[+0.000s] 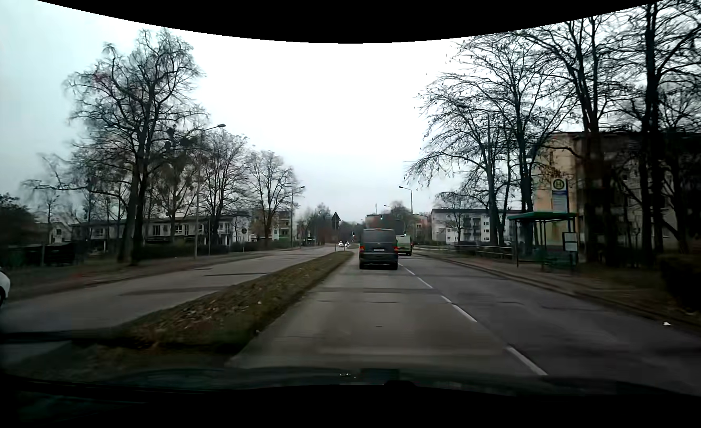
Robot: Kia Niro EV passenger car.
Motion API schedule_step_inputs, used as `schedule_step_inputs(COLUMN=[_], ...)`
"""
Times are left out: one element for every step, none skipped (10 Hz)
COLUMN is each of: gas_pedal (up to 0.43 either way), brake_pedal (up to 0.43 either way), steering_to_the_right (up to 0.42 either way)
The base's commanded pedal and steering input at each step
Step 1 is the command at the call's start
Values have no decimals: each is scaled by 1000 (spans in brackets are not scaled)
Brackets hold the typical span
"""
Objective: Follow the waypoints while adhering to traffic rules and regulations
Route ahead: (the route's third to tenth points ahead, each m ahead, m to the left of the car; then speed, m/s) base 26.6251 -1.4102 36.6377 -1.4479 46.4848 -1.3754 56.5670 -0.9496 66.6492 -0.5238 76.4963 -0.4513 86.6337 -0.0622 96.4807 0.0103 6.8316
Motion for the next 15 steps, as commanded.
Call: schedule_step_inputs(gas_pedal=[197, 197, 197, 189, 177, 169, 169, 169, 169, 169, 169, 169, 169, 169, 169], brake_pedal=[0, 0, 0, 0, 0, 0, 0, 0, 0, 0, 0, 0, 0, 0, 0], steering_to_the_right=[-2, -2, -1, -1, -1, -1, 0, -1, 0, 0, 0, 0, -1, 0, 0])
